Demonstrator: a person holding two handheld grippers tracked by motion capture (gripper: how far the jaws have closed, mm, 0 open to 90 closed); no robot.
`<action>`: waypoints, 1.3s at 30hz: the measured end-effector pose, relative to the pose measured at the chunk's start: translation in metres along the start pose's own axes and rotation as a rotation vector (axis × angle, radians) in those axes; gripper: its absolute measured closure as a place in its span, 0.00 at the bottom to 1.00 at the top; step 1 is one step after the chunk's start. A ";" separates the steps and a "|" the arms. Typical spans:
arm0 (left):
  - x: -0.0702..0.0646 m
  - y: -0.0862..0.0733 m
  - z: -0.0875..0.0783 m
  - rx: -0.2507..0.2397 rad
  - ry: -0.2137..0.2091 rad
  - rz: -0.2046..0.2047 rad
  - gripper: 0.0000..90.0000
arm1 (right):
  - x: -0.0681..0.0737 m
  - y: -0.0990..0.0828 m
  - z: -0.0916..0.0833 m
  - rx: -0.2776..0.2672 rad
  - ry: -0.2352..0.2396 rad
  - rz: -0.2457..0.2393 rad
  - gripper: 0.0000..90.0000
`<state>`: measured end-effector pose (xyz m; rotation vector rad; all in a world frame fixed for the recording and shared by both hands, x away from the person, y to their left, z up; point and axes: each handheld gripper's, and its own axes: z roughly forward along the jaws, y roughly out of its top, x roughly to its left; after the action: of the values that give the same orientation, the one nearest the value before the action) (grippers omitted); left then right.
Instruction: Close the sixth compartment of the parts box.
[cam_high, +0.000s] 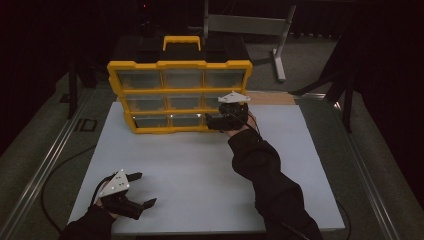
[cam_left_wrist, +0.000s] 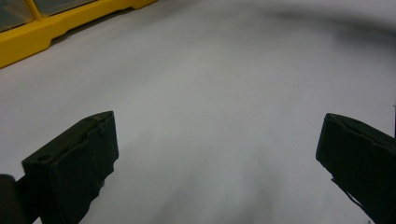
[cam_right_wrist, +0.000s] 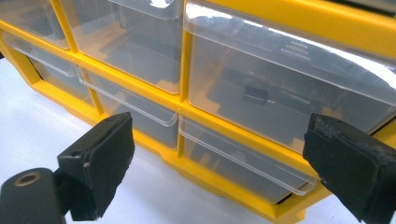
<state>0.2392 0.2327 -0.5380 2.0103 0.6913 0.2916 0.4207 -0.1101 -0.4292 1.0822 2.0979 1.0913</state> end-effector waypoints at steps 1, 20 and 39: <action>0.000 0.000 0.000 0.000 0.000 0.000 0.00 | -0.001 0.000 -0.001 -0.011 0.013 0.001 0.10; 0.000 -0.001 0.000 -0.001 -0.001 -0.002 0.00 | 0.001 0.005 -0.015 -0.053 0.065 -0.060 0.10; 0.000 -0.001 0.001 0.006 0.001 -0.001 0.00 | -0.010 -0.005 -0.041 -0.099 0.144 -0.064 0.10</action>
<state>0.2389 0.2323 -0.5391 2.0159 0.6945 0.2902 0.3938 -0.1371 -0.4104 0.9084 2.1478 1.2606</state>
